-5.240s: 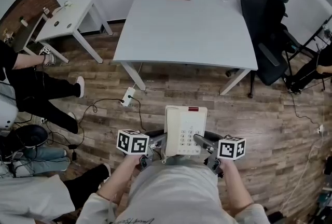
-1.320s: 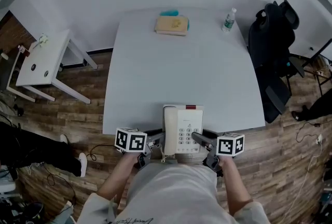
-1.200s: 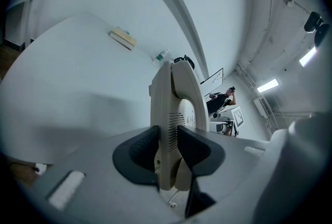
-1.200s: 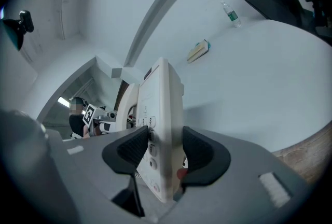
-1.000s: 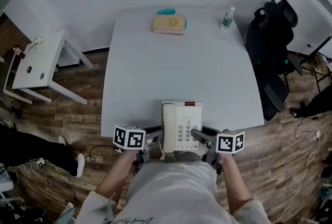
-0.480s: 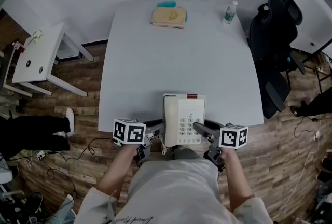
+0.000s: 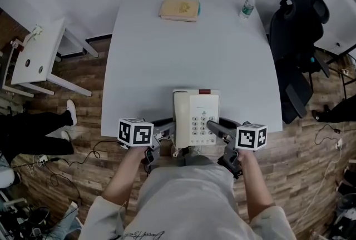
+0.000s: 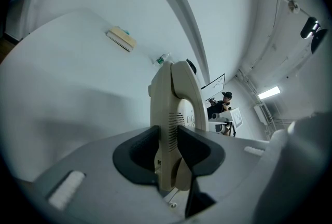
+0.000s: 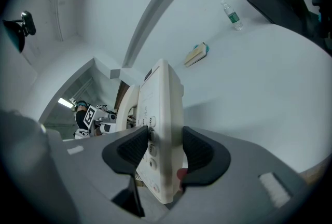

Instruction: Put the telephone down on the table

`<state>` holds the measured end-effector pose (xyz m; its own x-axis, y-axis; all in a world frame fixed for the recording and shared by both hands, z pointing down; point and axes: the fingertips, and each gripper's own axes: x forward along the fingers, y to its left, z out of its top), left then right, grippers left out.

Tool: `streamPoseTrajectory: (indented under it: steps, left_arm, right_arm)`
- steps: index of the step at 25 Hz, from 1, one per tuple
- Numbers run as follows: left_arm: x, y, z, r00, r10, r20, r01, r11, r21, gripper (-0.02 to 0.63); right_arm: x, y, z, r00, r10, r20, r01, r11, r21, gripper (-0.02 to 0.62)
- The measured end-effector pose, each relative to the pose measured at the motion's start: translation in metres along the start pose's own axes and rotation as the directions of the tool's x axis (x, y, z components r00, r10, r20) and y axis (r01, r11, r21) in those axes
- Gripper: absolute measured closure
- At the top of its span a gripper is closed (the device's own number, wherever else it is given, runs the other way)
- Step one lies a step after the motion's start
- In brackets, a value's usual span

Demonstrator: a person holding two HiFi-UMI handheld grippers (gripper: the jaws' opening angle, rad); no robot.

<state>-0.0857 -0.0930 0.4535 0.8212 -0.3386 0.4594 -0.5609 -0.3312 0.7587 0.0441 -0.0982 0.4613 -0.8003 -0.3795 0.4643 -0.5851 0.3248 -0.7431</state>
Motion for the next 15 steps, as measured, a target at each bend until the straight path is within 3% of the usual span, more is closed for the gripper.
streamPoseTrajectory:
  steps: [15]
  left_arm:
    - [0.006, 0.0076, 0.0066, 1.0, 0.012, 0.002, -0.012, 1.0, 0.015, 0.477]
  right_arm:
    - [0.0067, -0.0081, 0.0075, 1.0, 0.016, 0.007, -0.016, 1.0, -0.003, 0.377]
